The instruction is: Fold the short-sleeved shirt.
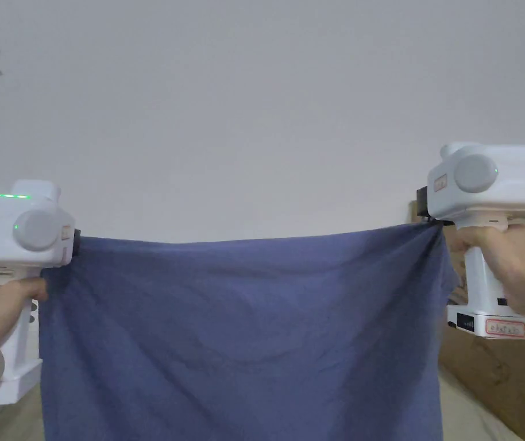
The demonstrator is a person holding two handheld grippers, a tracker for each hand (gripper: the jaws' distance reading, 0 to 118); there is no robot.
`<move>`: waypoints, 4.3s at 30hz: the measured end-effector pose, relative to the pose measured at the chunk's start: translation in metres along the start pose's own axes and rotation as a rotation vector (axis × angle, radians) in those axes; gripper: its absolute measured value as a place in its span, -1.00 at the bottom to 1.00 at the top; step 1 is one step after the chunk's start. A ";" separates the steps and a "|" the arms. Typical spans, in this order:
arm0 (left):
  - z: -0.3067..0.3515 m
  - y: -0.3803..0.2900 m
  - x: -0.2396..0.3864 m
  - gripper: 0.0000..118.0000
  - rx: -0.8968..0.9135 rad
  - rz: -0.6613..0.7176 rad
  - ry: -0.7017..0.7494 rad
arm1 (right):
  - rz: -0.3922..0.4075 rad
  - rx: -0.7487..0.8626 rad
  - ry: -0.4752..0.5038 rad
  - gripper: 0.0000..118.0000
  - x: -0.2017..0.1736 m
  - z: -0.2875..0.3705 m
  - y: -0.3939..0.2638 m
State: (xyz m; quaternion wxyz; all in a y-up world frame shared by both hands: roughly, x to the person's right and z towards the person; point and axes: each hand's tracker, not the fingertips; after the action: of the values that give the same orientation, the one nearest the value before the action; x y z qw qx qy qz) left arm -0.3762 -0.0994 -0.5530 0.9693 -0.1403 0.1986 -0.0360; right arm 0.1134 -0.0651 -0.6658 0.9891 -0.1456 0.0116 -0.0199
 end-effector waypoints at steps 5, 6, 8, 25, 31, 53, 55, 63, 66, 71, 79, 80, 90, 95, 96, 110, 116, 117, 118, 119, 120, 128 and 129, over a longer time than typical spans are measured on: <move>-0.035 0.039 0.008 -0.93 0.073 0.036 -0.006 | -0.088 0.123 -0.028 -0.96 -0.008 -0.015 0.043; -0.038 0.045 0.010 -0.93 0.094 0.027 0.017 | -0.076 0.133 -0.022 -0.95 -0.010 -0.017 0.049; -0.044 0.049 0.013 -0.93 0.139 -0.014 0.033 | -0.042 0.128 -0.052 -0.95 -0.015 -0.026 0.055; -0.211 -0.200 0.076 -0.93 -0.226 -0.078 0.037 | 0.016 -0.352 -0.079 -0.95 -0.028 -0.213 -0.187; -0.233 -0.324 0.096 -0.93 -0.460 -0.168 0.018 | 0.057 -0.608 -0.090 -0.96 -0.024 -0.255 -0.318; 0.032 -0.413 0.020 -0.93 -0.552 -0.169 -0.074 | -0.023 -0.727 0.000 -0.95 0.068 0.027 -0.442; 0.062 -0.426 0.014 -0.93 -0.553 -0.208 -0.087 | -0.034 -0.732 0.009 -0.95 0.078 0.060 -0.460; 0.165 -0.476 -0.004 -0.93 -0.584 -0.184 -0.083 | -0.061 -0.758 0.008 -0.96 0.104 0.155 -0.518; 0.183 -0.493 -0.007 -0.93 -0.608 -0.200 -0.090 | -0.082 -0.763 0.007 -0.96 0.114 0.175 -0.527; 0.194 -0.503 -0.011 -0.88 -0.606 -0.147 -0.095 | -0.088 -0.731 0.004 -0.96 0.117 0.187 -0.529; 0.212 -0.497 -0.035 0.77 -0.589 -0.001 -0.112 | -0.103 -0.669 0.001 0.19 0.116 0.196 -0.513; 0.217 -0.495 -0.037 0.77 -0.573 0.028 -0.125 | -0.109 -0.666 0.005 0.19 0.116 0.198 -0.509; 0.255 -0.500 -0.044 -1.00 -0.531 0.060 -0.179 | -0.027 -0.624 0.089 -1.00 0.088 0.215 -0.505; 0.238 -0.503 -0.054 -0.39 -0.556 0.108 -0.175 | -0.032 -0.648 0.094 -1.00 0.087 0.209 -0.513; 0.235 -0.502 -0.053 0.13 -0.566 0.115 -0.182 | -0.035 -0.651 0.093 -1.00 0.087 0.209 -0.513; 0.208 -0.512 -0.029 -0.98 -0.667 0.045 -0.189 | -0.049 -0.695 0.072 -1.00 0.102 0.207 -0.524; 0.216 -0.499 -0.033 -0.98 -0.665 0.086 -0.186 | -0.081 -0.713 0.087 0.66 0.111 0.202 -0.517; 0.218 -0.498 -0.031 -0.98 -0.659 0.079 -0.185 | -0.083 -0.727 0.092 0.64 0.113 0.196 -0.518; 0.220 -0.497 -0.029 -0.98 -0.656 0.067 -0.185 | -0.084 -0.736 0.093 0.56 0.116 0.194 -0.519; 0.224 -0.497 -0.026 -0.98 -0.655 0.053 -0.185 | -0.089 -0.752 0.083 0.41 0.118 0.190 -0.521; 0.222 -0.495 -0.026 -0.98 -0.655 0.045 -0.185 | -0.099 -0.792 0.074 -0.01 0.120 0.188 -0.524; 0.221 -0.484 -0.033 -0.98 -0.646 0.061 -0.198 | -0.116 -0.789 0.063 -1.00 0.129 0.203 -0.534; 0.221 -0.482 -0.033 -0.98 -0.640 0.052 -0.200 | -0.089 -0.766 0.054 -1.00 0.127 0.205 -0.532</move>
State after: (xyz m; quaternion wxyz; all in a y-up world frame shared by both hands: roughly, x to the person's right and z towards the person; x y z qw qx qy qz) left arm -0.3258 -0.4997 -0.2083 0.8914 -0.4353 0.1070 0.0667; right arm 0.2273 -0.5204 -0.3180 0.8607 -0.5041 0.0378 -0.0609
